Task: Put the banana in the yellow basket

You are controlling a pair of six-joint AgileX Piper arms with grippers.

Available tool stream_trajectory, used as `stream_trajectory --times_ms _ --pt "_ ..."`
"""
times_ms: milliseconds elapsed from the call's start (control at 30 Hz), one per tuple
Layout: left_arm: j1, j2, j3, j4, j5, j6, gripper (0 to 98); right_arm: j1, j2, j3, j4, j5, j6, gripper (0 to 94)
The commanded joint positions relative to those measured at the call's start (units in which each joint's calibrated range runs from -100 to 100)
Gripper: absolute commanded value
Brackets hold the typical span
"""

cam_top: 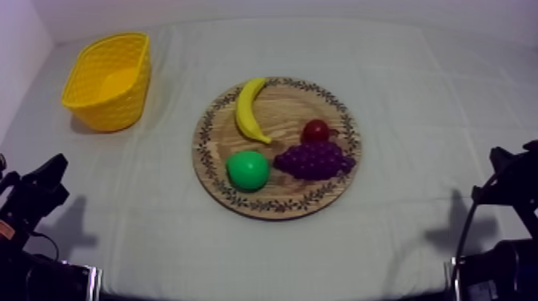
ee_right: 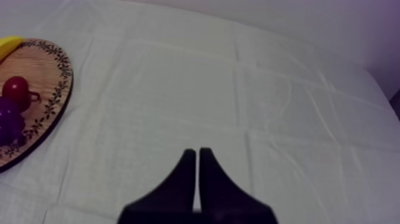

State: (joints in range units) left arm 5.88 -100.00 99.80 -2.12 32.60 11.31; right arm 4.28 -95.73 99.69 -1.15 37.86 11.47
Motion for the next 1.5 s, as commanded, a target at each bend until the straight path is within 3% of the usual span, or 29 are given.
stream_trajectory --times_ms 0,1367,1467 --pt "0.02 0.00 -0.02 -0.01 -0.02 0.04 0.1 0.01 -0.02 -0.03 0.01 -0.04 -0.01 0.3" --pt "0.02 0.00 -0.02 -0.01 -0.02 -0.01 0.1 0.05 -0.02 -0.03 0.00 -0.04 0.00 0.3" --pt "0.02 0.00 -0.02 -0.01 -0.02 -1.40 0.1 0.06 -0.02 -0.03 0.00 -0.04 -0.02 0.3"
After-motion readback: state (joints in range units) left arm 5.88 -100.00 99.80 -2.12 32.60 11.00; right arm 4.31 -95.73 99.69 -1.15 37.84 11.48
